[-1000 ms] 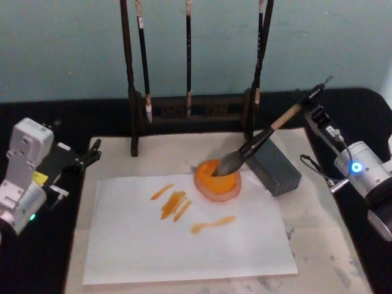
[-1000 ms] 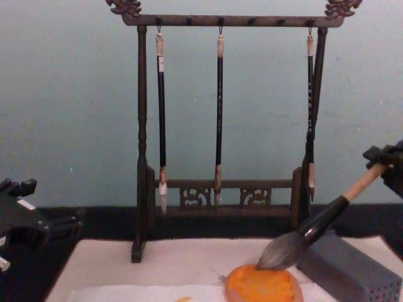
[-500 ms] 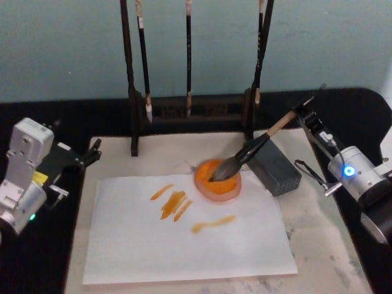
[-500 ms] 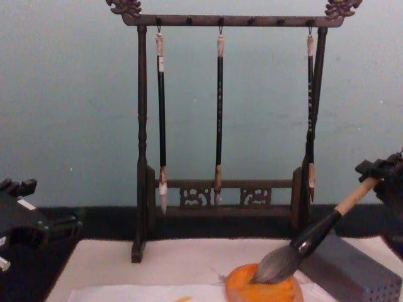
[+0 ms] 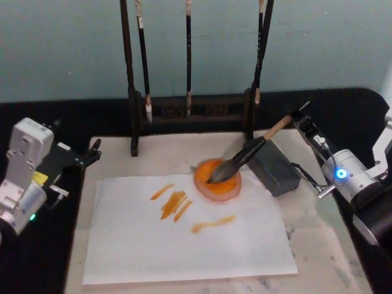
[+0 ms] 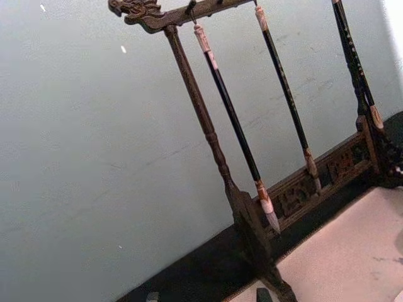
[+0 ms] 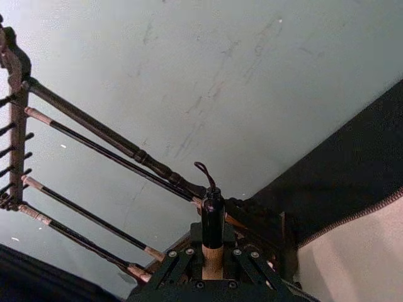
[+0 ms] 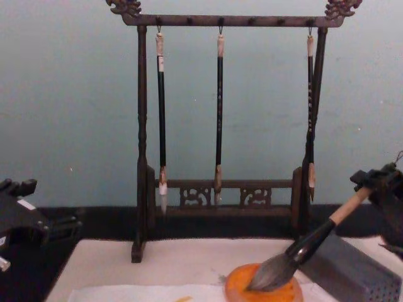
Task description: Pick up the brush from the inkstone, write on the paper, then place the brush back to its original position.
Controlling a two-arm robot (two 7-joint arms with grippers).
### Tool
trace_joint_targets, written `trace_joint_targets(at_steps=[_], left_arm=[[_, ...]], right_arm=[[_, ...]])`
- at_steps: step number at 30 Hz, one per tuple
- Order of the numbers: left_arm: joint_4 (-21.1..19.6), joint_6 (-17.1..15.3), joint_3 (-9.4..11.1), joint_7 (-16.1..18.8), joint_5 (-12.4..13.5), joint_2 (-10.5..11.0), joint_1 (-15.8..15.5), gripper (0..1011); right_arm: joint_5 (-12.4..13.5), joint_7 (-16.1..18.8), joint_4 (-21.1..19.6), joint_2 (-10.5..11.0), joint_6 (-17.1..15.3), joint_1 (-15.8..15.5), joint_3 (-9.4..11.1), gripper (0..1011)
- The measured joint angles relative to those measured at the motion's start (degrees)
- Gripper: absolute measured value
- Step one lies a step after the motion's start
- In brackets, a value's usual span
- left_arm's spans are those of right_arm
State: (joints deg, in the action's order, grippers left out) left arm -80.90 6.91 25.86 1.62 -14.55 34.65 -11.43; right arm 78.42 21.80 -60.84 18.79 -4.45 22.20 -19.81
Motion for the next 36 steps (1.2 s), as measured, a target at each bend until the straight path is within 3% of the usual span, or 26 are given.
trace_joint_targets(at_steps=[18, 36], left_arm=[[0.0, 0.0, 0.0, 0.0, 0.0, 0.0, 0.0, 1001], [0.0, 0.0, 0.0, 0.0, 0.0, 0.0, 0.0, 1001]], right_arm=[[0.86, -0.3, 1.66, -1.97, -0.34, 0.42, 1.2, 177], [2.13, -0.75, 2.63, -2.24, -1.19, 0.45, 1.16, 177]])
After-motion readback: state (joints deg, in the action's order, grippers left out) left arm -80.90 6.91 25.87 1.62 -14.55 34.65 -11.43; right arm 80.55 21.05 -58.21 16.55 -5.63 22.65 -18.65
